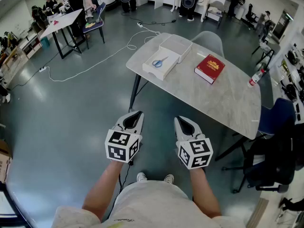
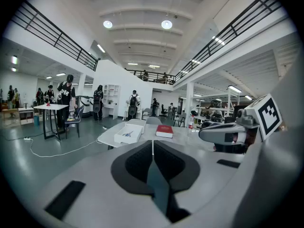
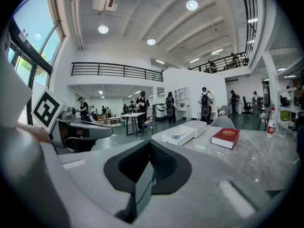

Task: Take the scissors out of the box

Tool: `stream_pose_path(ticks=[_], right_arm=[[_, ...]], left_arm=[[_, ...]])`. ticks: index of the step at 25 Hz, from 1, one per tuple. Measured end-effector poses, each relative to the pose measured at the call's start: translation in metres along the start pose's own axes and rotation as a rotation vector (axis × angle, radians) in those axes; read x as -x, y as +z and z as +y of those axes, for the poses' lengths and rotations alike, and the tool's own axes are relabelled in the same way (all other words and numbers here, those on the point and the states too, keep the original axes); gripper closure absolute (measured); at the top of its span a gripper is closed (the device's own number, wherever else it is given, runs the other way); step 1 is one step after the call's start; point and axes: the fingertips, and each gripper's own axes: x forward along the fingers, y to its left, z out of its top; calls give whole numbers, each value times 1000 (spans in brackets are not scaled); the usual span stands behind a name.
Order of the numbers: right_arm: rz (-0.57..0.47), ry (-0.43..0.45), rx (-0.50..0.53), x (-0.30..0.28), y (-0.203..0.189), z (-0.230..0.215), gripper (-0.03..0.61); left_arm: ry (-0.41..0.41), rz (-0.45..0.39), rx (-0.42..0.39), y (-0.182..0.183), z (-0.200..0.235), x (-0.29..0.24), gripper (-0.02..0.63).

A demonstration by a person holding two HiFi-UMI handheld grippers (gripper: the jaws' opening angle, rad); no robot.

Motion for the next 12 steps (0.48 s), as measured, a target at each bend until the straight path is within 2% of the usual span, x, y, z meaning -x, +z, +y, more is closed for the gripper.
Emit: stream_pose_path(ticks=[8,12], right_arm=[[-4,-9,-18,-11,2,8,574],[-6,-21,-17,-21,7,12,574]], left_arm=[[-3,-3,-21,-1,15,-5,594],[-29,4,-21,1,24,-10,592]])
